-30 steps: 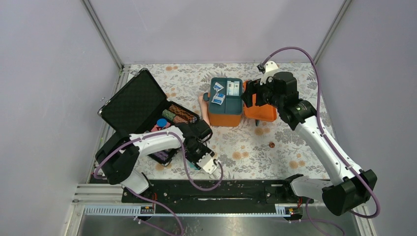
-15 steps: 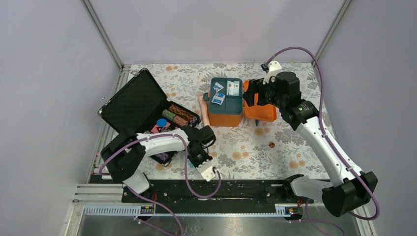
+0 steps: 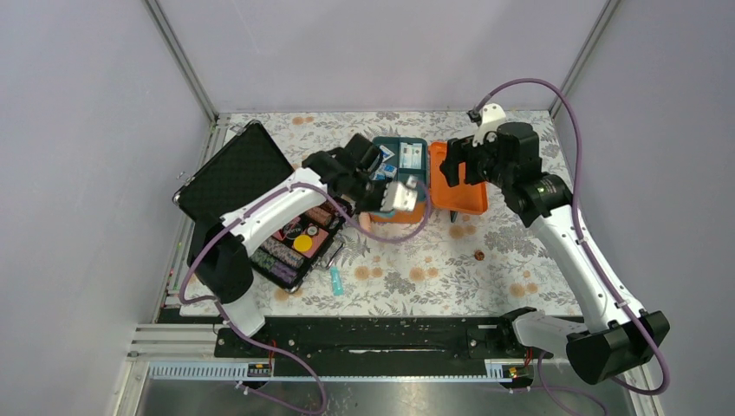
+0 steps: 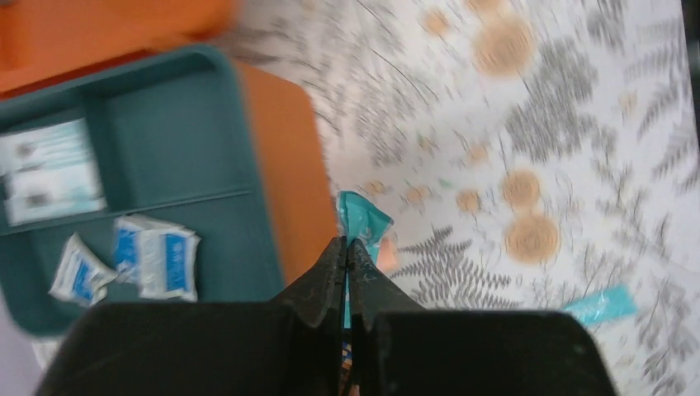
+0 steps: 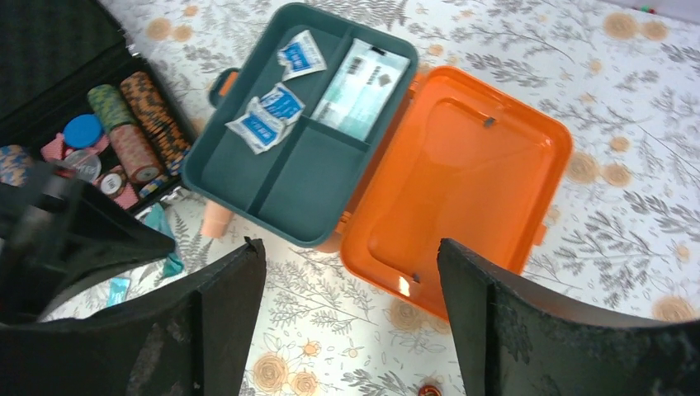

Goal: Organize the medicine kit

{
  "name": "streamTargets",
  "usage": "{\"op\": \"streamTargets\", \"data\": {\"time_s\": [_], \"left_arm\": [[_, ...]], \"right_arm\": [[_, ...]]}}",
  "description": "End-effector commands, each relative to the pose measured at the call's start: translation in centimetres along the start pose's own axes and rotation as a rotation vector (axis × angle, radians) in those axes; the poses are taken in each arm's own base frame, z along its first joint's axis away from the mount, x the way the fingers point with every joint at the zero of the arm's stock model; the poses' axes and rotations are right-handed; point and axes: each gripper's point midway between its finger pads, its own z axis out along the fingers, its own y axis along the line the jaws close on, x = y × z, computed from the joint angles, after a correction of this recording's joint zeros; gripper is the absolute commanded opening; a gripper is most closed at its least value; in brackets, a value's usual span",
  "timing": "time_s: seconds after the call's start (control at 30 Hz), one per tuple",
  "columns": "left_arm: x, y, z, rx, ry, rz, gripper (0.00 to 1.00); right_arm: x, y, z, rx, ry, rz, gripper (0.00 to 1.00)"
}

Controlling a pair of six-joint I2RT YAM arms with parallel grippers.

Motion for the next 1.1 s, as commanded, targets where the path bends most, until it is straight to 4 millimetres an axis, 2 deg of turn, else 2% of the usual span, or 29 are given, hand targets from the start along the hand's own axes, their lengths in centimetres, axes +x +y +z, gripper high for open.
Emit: {"op": "streamTargets", "data": {"time_s": [0.0,0.03,0.1,0.17,0.23,0.27,0.33,0.47,0.6,0.9,1.07], "left_arm": [[-7.1,6.8,-4.6,-0.272,-0.238,-0.374,0.0],[-7.6,8.8,-5.2,-0.35,-0.265,-0.489,0.0],[-6.9,12.2,-6.2,-0.515,-0.277,-0.768,0.0],[-6.9,14.4,-6.7,-0.576,-0.305,-0.992,0.0],[-6.0,15.8,-6.0,-0.586,-0.306,-1.206,0.0],[-5.3,16.2,-4.8,-0.561,-0.306,-1.314,0.0],[-4.8,16.6,-4.3,-0.584,-0.313,-1.347,0.0],[-3.8,17.0,-3.5,-0.625,-0.314,-1.433,0.0],[-1.6,16.6,-2.3,-0.691,-0.263,-1.581,0.0],[0.0,13.5,2.1,-0.588,-0.175,-1.691,0.0],[0.5,13.7,3.3,-0.582,-0.169,-1.718,0.0]], "right_arm": [[-1.5,-2.5,-1.4,0.106,-0.043,0.069,0.83],[-1.7,-3.0,-1.4,0.125,-0.05,0.097,0.83],[-2.0,-4.2,-1.4,0.162,-0.063,0.155,0.83],[-2.2,-5.0,-1.3,0.177,-0.065,0.204,0.82],[-2.4,-5.6,-1.0,0.185,-0.065,0.241,0.82],[-2.3,-5.8,-0.7,0.187,-0.059,0.261,0.82],[-2.0,-6.1,0.0,0.182,-0.041,0.299,0.82],[-1.8,-6.2,0.8,0.171,-0.031,0.395,0.81],[-1.8,-6.4,1.2,0.165,-0.035,0.435,0.81],[-0.5,-6.9,2.0,0.164,0.006,0.468,0.8],[0.3,-6.8,1.5,0.165,0.012,0.476,0.8]]}}
